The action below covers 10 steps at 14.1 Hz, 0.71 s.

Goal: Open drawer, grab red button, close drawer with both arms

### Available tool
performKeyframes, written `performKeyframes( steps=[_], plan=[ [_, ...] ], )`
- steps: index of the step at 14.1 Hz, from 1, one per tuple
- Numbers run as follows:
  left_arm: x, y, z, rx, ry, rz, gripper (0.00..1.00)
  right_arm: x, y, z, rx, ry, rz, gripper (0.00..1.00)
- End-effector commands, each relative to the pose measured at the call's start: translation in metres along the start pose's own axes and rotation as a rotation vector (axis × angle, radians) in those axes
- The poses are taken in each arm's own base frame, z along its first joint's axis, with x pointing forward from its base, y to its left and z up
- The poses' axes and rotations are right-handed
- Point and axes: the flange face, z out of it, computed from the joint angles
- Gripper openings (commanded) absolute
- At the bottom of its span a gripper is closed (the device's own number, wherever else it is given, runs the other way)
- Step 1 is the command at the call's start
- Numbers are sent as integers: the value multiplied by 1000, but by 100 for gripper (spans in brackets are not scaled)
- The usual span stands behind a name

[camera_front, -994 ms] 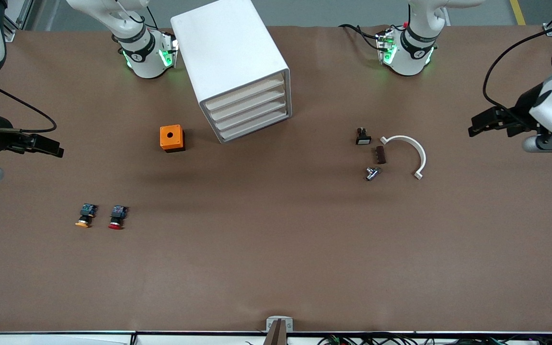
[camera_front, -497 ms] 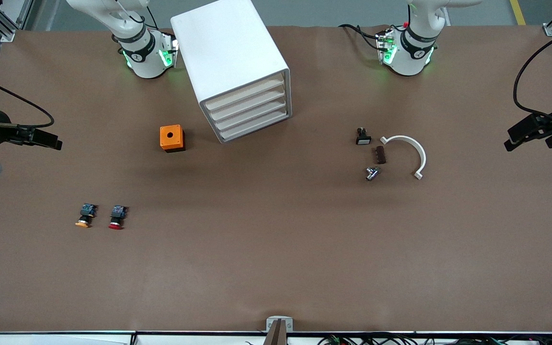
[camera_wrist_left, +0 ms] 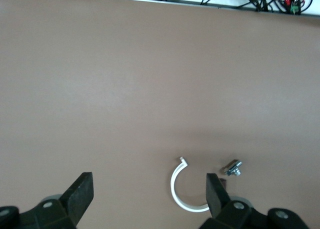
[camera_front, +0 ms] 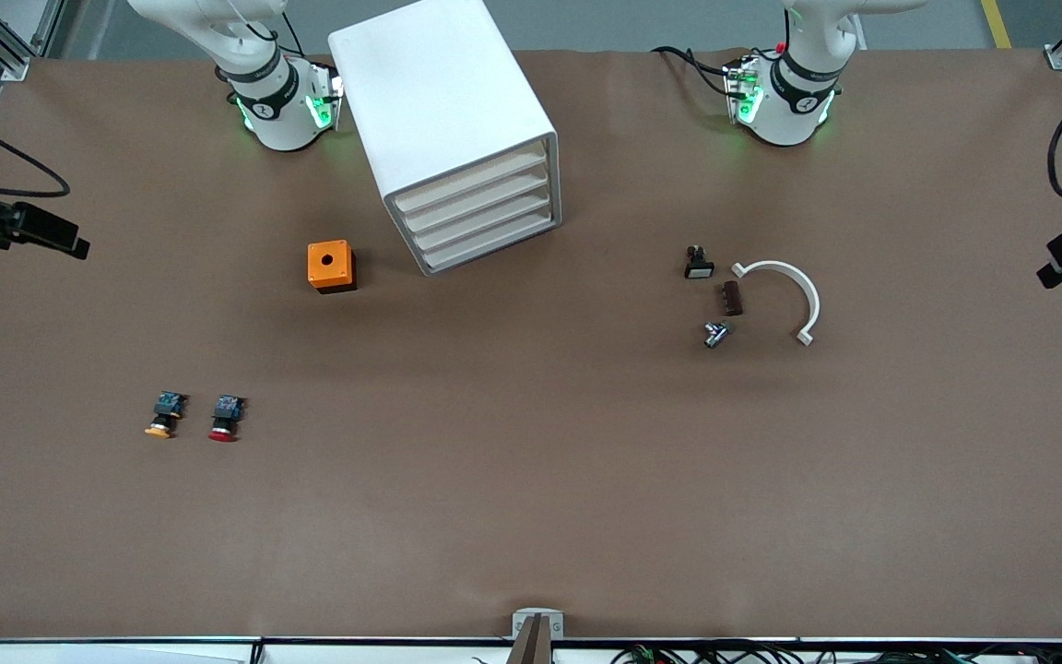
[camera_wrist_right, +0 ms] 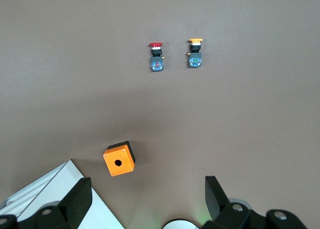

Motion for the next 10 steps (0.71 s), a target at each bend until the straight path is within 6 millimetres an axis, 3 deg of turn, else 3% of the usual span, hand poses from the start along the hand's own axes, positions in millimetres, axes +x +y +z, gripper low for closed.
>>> performKeyframes(
  steps=[1, 3, 4, 8, 10],
  plan=[
    [-23, 3, -2, 5, -18, 28, 99, -23, 7, -6, 17, 7, 15, 100],
    [-38, 3, -1, 2, 12, 30, 99, -35, 11, -10, 20, 15, 18, 100],
    [-35, 3, -2, 3, 24, 29, 99, -41, 12, -10, 22, 16, 18, 100],
    [0, -9, -20, 12, 96, 13, 99, -54, 18, -17, 27, 31, 24, 100],
    [2, -7, -21, 12, 99, 21, 99, -56, 17, -18, 24, 33, 23, 100]
  ],
)
